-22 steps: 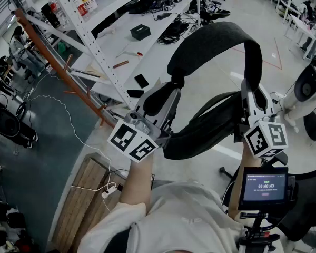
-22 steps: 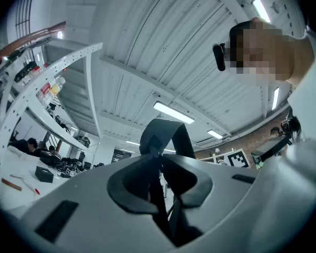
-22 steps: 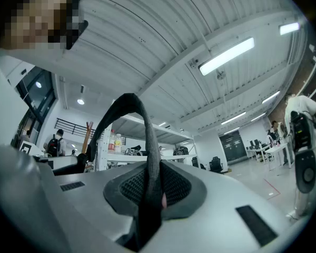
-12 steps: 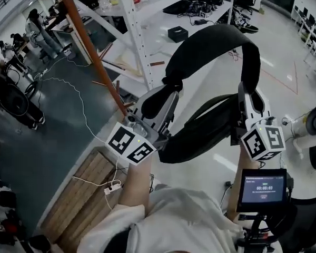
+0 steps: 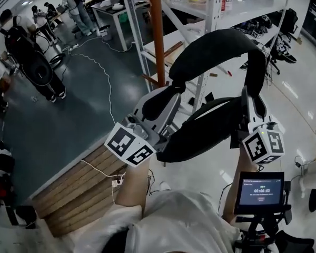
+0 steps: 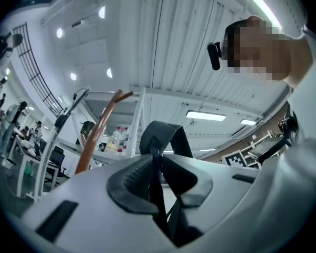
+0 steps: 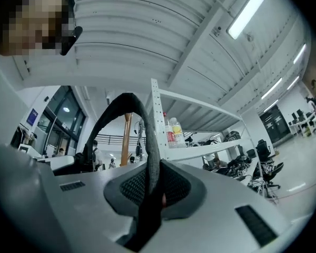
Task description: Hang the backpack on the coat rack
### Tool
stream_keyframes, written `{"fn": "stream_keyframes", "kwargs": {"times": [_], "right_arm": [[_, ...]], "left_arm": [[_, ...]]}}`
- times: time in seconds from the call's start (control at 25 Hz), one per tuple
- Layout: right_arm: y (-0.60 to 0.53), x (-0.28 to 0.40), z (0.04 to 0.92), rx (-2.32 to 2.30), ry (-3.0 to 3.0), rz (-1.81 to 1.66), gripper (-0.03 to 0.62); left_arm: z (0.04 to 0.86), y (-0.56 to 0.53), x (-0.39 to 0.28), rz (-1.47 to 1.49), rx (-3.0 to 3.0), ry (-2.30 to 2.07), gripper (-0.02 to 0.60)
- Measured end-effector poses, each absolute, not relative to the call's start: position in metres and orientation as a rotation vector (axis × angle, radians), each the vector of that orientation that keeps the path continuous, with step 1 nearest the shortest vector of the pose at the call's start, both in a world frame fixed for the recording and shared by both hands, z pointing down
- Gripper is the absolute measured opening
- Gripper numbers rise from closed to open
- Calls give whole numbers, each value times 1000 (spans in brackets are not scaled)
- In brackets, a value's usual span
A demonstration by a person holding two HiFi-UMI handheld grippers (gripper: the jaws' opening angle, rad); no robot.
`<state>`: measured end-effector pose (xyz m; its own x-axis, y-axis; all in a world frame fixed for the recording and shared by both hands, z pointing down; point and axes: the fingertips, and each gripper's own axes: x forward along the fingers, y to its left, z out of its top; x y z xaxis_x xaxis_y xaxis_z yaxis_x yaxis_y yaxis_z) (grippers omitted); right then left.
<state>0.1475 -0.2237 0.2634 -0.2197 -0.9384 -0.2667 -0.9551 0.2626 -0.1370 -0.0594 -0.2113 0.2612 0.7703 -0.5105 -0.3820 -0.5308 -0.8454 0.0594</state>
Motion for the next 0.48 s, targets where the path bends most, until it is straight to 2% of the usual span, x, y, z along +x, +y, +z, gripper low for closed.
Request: {"fn": "stream_keyframes", "kwargs": {"times": [0.48], "right_arm": [[-302,61,225,-1415,2428,35,52]], "left_arm": [[229,-231,-127,558,-2637,1196,67]]}}
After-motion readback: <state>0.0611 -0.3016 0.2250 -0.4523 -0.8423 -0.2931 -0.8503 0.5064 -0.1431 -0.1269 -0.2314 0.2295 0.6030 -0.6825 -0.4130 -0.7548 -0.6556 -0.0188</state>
